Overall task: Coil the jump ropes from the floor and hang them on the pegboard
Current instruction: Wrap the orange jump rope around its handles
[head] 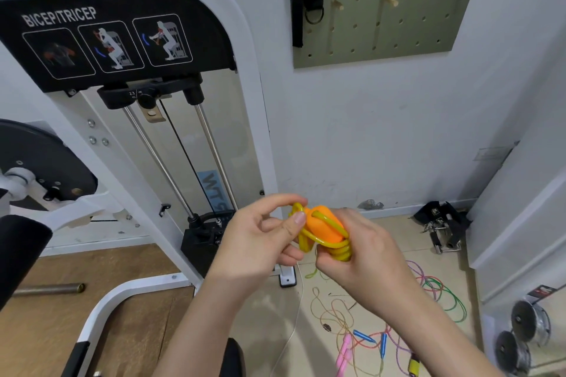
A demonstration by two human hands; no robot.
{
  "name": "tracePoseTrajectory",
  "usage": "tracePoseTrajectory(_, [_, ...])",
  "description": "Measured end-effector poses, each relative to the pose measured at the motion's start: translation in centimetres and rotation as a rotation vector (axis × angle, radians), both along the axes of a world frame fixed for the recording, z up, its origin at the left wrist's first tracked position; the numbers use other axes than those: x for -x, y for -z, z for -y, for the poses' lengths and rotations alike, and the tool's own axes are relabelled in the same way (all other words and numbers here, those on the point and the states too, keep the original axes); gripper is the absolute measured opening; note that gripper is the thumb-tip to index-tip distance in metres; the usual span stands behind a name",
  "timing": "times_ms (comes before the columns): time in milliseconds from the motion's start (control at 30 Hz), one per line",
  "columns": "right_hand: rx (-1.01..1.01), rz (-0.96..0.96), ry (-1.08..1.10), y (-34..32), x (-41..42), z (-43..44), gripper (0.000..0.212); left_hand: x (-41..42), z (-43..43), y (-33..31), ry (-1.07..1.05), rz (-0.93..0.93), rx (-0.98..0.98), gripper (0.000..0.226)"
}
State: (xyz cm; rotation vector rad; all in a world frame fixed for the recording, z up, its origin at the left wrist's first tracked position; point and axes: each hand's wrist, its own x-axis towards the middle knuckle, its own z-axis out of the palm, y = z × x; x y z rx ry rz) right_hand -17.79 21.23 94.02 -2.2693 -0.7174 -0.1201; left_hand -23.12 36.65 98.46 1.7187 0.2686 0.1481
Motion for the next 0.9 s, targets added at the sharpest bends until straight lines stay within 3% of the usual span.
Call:
tracePoseTrajectory(33, [0.030, -0.008, -0.024, -0.2, -0.1, 0.3, 0.030, -0.1, -0.7, 0.3, -0.012, 0.031, -0.172, 0.020])
tracePoseTrajectory(100, [0.151, 0.023, -0.089, -0.6, -0.1, 0.7, 0.032, -0.2, -1.9, 0.4, -0.036, 0.181, -0.707, 0.017])
tracePoseTrajectory(133, [0.232, 0.068, -0.126, -0.8, -0.1, 0.8, 0.037, -0.3, -2.2, 0.3, -0.012, 0.269, -0.829, 0.018])
tracePoseTrajectory(233, [0.475, 0.338, -0.193, -1.7, 0.1, 0.5, 0.041, -0.7, -1.6, -0.1, 0.172, 0.262, -0.697, 0.021])
tracePoseTrajectory(300, [0.579, 0.599, -0.159, -2.3, 0.6, -0.1, 0.024, -1.1, -0.9, 0.4, 0.153, 0.151, -0.597, 0.022])
tracePoseTrajectory(367, [0.733, 0.679, -0.114, -2.7, 1.3, -0.6, 0.032, -1.6, -0.2, 0.8, 0.066, 0.085, -0.513, 0.021])
tracePoseTrajectory(467, [0.878, 0.616, -0.110, -2.6, 1.2, -1.1, 0.048, -1.9, 1.2, 0.9, -0.066, 0.101, -0.570, 0.022])
tracePoseTrajectory(567, [0.791, 0.364, -0.193, -4.0, 0.3, -0.4, 0.043, -2.1, 1.4, 0.2, -0.172, 0.229, -0.606, 0.021])
tracePoseTrajectory(633, [0.679, 0.092, -0.263, -4.9, 0.2, 0.6, 0.085, -2.1, 0.5, 0.1, -0.215, 0.289, -0.620, 0.019])
tracePoseTrajectory(667, [0.624, 0.066, -0.252, -5.3, 0.4, 0.9, 0.096, -2.2, -0.1, 0.3, -0.231, 0.300, -0.608, 0.018])
tracePoseTrajectory(767, [0.526, 0.104, -0.162, -5.7, 0.2, 1.8, 0.093, -2.4, -0.9, 0.9, -0.237, 0.315, -0.584, 0.017])
tracePoseTrajectory(900, [0.582, 0.291, -0.111, -5.3, 0.6, 1.5, 0.073, -2.7, -1.0, 1.2, -0.179, 0.378, -1.027, 0.027])
